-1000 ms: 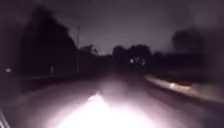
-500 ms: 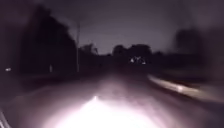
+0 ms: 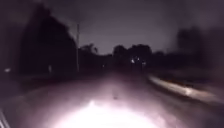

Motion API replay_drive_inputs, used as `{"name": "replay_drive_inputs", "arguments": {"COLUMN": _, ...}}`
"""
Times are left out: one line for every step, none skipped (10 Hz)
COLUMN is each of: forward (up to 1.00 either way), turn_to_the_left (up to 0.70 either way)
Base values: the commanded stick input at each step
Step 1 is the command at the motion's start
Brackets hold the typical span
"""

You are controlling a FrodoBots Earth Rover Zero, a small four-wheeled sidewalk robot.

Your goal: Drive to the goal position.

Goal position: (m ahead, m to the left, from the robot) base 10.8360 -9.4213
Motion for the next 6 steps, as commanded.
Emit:
{"name": "replay_drive_inputs", "arguments": {"forward": 0.7, "turn_to_the_left": 0.0}}
{"name": "replay_drive_inputs", "arguments": {"forward": 0.7, "turn_to_the_left": 0.0}}
{"name": "replay_drive_inputs", "arguments": {"forward": 0.7, "turn_to_the_left": 0.0}}
{"name": "replay_drive_inputs", "arguments": {"forward": 0.7, "turn_to_the_left": 0.0}}
{"name": "replay_drive_inputs", "arguments": {"forward": 0.7, "turn_to_the_left": 0.0}}
{"name": "replay_drive_inputs", "arguments": {"forward": 0.7, "turn_to_the_left": 0.0}}
